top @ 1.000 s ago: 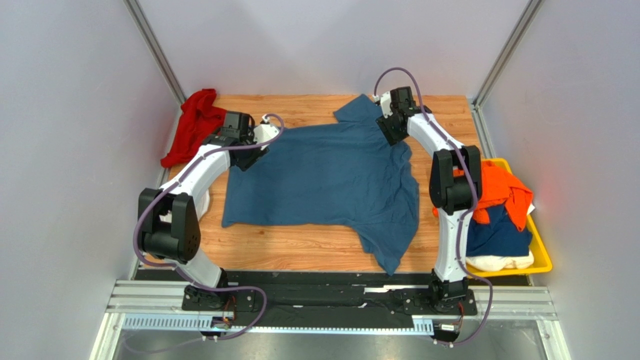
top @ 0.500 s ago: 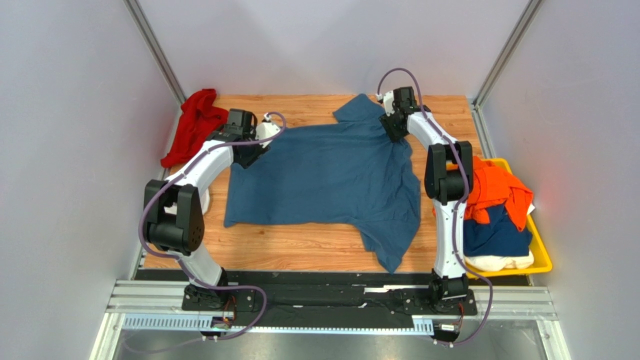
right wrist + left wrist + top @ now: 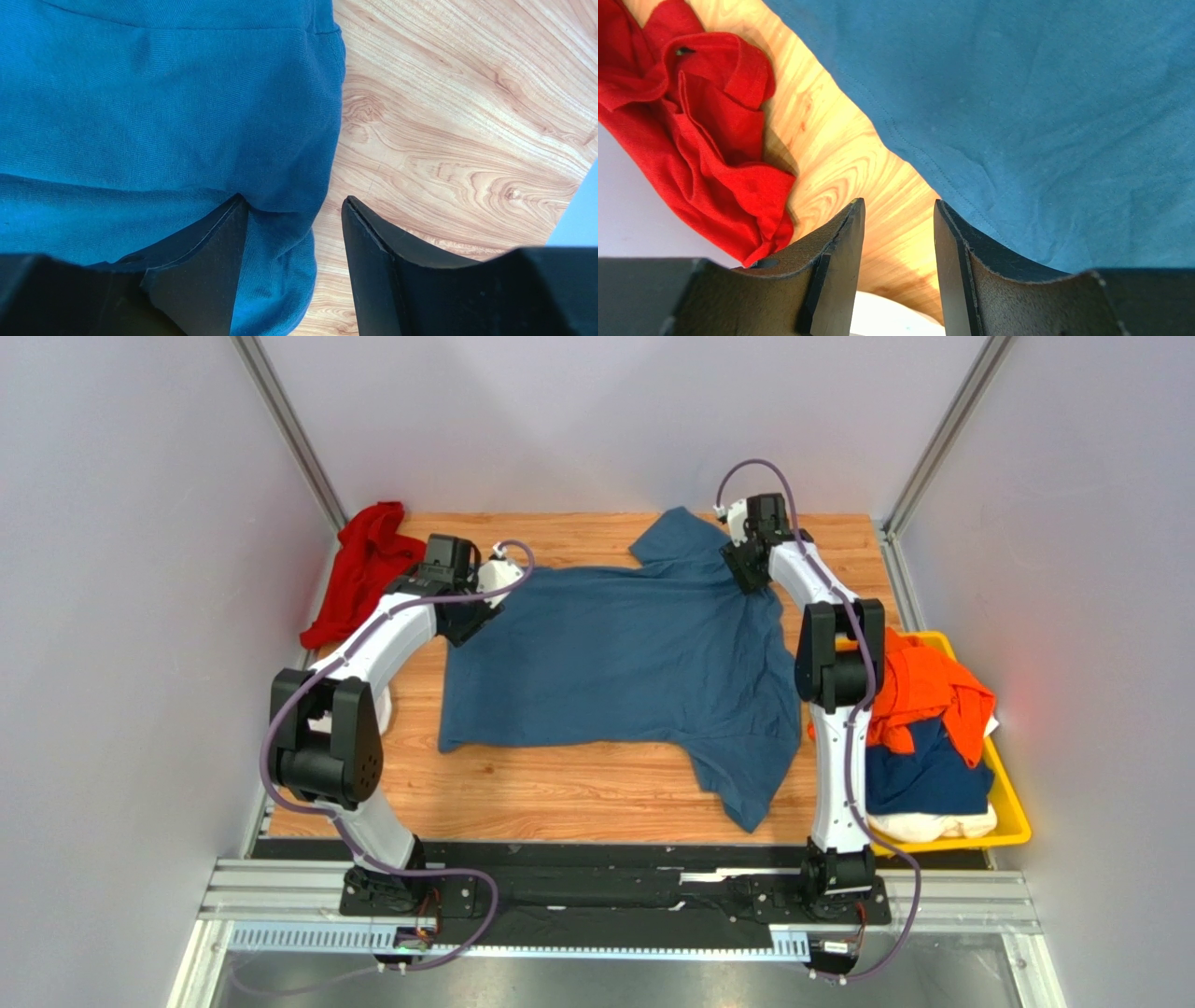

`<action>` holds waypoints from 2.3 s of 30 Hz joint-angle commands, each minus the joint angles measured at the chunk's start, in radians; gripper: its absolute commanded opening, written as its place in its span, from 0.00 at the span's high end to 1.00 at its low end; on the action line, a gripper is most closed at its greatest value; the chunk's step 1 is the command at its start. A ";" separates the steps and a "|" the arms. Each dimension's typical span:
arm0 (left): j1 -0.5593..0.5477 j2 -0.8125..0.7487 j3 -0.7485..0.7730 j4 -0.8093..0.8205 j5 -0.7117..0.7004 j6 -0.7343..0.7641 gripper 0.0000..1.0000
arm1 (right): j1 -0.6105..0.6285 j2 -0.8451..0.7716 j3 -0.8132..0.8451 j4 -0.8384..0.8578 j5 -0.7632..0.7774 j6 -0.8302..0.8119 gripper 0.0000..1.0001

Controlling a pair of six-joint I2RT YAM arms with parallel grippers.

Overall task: Fold and stack the t-shirts
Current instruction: Flatten out the tshirt

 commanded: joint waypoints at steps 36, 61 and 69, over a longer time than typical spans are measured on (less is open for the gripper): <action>-0.005 0.197 0.253 0.099 0.012 -0.027 0.50 | 0.064 -0.006 0.131 0.163 -0.159 -0.003 0.38; -0.018 0.209 0.225 0.097 -0.066 0.017 0.51 | 0.025 0.239 0.268 0.220 -0.004 -0.230 0.37; -0.018 0.206 0.214 0.110 -0.063 0.017 0.52 | 0.011 0.181 0.211 0.221 -0.013 -0.214 0.37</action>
